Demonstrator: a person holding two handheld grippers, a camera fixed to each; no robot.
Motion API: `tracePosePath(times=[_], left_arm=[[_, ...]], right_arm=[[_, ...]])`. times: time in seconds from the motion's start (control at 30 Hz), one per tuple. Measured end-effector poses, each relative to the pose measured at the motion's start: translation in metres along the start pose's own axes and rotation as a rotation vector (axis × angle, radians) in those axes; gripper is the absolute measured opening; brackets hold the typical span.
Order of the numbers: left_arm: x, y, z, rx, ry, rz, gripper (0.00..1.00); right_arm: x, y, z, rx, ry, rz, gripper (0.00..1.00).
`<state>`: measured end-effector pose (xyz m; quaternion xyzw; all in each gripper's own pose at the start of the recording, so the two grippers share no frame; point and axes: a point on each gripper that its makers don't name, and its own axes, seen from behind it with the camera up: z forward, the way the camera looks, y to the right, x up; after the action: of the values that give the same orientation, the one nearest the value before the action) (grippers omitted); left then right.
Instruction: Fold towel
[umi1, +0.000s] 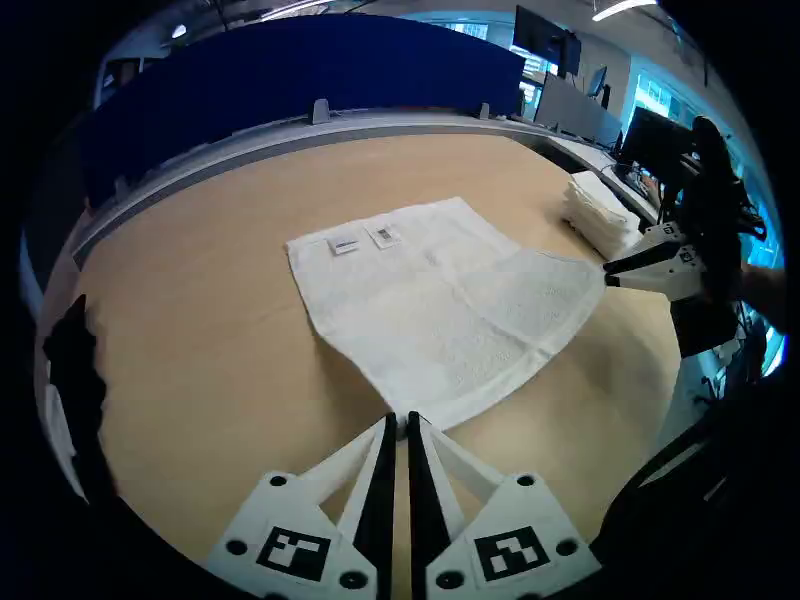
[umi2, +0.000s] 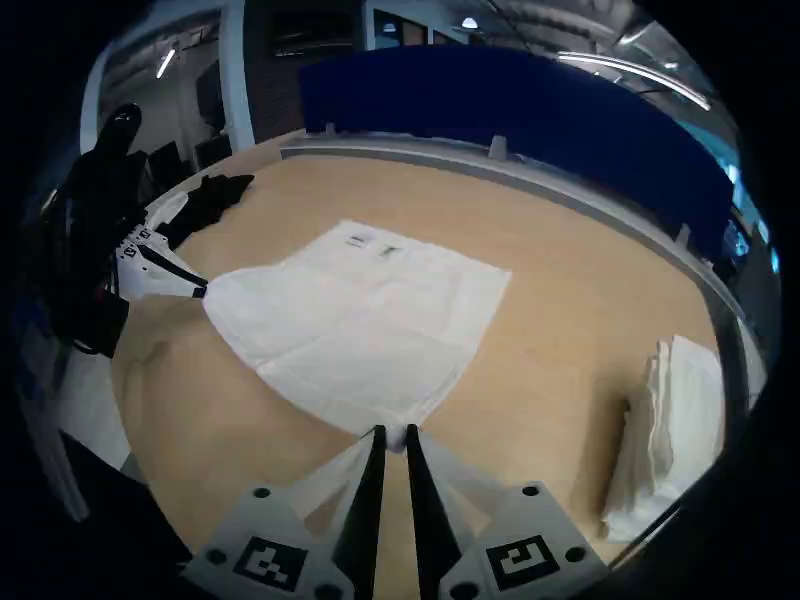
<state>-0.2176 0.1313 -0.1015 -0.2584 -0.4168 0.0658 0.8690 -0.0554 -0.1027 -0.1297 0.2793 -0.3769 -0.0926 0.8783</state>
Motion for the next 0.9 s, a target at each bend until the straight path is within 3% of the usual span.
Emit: tracePosePath(times=[0.47,0.7,0.9], left_arm=[[0.004,0.02,-0.043,-0.031,-0.005,-0.059,0.08],[0.002,0.024,-0.048,-0.044,-0.01,-0.077,0.08],[0.015,0.019,-0.047,-0.043,0.001,-0.087,0.08]], right_arm=[[0.011,-0.014,-0.041,0.011,0.008,0.025,0.15],[0.009,-0.013,-0.044,0.011,0.003,0.049,0.15],[0.018,-0.008,-0.042,0.008,0.011,0.047,0.15]])
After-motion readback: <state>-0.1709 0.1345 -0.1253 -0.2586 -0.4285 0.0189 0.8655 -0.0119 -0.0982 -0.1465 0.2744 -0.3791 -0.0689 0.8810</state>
